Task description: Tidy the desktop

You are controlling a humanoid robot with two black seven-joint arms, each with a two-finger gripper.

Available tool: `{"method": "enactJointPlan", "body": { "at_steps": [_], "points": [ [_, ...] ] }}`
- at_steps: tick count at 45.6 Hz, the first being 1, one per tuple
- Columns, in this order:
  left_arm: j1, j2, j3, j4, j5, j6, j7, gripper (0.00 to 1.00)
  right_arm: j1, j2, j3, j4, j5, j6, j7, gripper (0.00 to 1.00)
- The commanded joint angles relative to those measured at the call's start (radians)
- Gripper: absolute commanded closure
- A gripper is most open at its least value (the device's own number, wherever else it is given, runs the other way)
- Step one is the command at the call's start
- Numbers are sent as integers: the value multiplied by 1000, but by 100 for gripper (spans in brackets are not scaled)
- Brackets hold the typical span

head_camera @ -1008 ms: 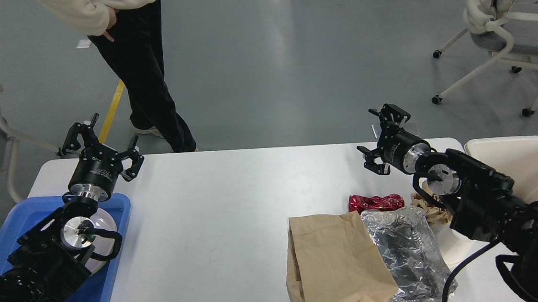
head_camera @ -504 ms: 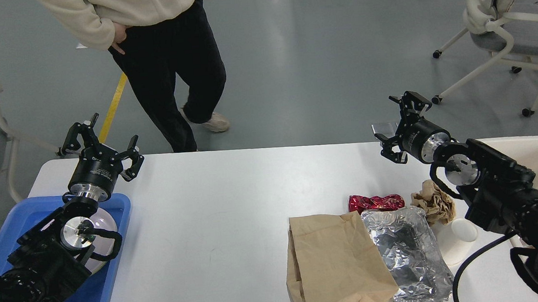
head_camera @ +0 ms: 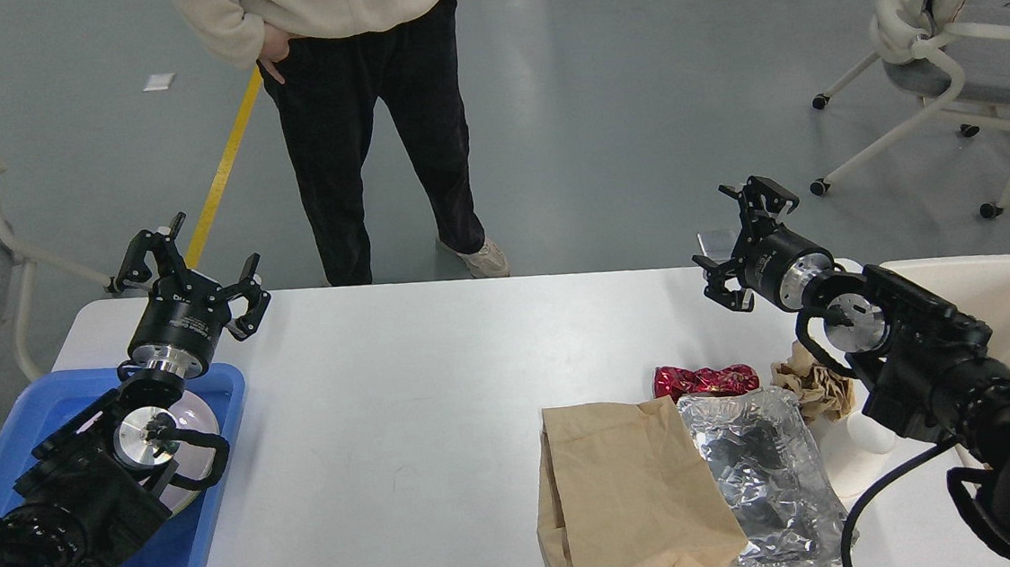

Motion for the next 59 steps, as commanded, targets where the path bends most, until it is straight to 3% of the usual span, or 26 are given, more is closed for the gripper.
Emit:
{"method": "enactJointPlan", "body": {
  "at_steps": [1,32,39,59],
  "points": [
    [0,0,0,0,0,0,0,3,0,-2,0,0,0,-2,0,0],
    [0,0,0,0,0,0,0,3,2,-19,0,13,2,-11,-1,0],
    [0,0,0,0,0,0,0,3,23,-94,-28,10,2,-11,0,0],
    [0,0,0,0,0,0,0,3,135,-250,-530,85,-17,6,0,0]
  ]
}}
